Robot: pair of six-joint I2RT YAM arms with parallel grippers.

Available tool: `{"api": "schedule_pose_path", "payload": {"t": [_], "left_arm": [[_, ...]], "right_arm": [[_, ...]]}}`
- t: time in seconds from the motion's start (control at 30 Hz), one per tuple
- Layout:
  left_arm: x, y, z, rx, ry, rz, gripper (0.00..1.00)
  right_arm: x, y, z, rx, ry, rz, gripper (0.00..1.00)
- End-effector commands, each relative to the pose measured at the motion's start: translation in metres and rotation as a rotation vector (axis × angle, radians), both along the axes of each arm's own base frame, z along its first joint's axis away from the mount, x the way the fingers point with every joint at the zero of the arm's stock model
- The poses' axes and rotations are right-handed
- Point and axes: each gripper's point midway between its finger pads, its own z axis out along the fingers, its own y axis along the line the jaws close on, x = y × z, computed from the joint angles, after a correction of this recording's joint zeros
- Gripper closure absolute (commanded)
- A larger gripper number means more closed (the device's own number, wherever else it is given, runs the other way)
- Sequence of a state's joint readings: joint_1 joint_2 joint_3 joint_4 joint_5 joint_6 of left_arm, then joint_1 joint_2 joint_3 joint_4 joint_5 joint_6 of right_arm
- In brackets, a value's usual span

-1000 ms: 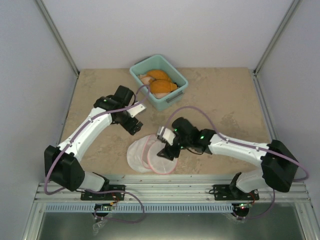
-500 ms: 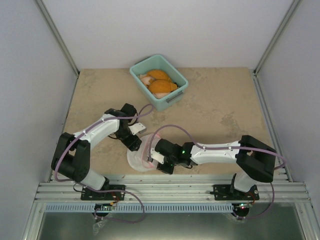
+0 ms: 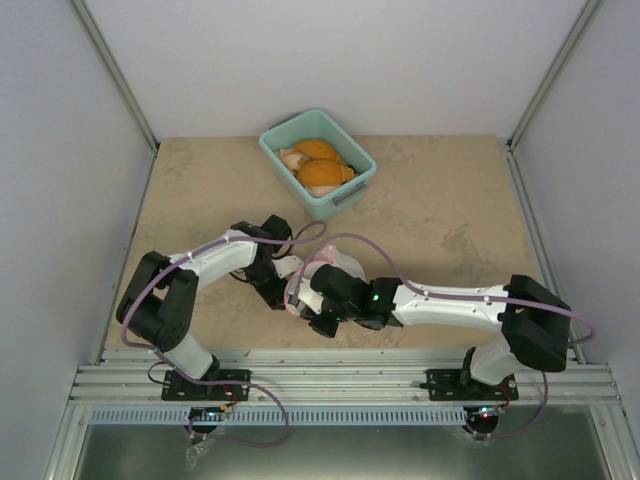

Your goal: Unzip the laundry bag and remove the bra

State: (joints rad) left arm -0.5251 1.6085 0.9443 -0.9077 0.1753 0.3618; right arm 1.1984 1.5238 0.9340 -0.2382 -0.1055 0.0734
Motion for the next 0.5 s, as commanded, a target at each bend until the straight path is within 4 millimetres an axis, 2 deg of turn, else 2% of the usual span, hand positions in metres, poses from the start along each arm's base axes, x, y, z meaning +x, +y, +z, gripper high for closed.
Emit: {"api": "schedule_pose_path", "payload": {"t": [0.0,0.13,0.27,0.33,0.47], "left_arm": [[0.008,-0.006,0.006,-0.013,-0.020,0.007,0.25],[0.010,-0.003,0.009,-0.004,-0.044,0.015,0.24],[0.018,0.002,0.012,0.028,-0.087,0.030,0.22],[0.022,0.007,0.012,0.053,-0.106,0.039,0.21],[0.039,0.021,0.016,0.098,-0.157,0.095,0.20]], "right_arm": [[0.006,0.019,0.018,0.125,0.053,-0.010,0.96],[0.022,0.007,-0.003,0.055,0.071,-0.089,0.96],[0.046,-0.026,-0.017,-0.028,0.066,-0.247,0.91],[0.052,-0.037,-0.014,-0.040,0.050,-0.284,0.81],[0.051,-0.041,-0.006,-0.036,0.028,-0.268,0.58]]}}
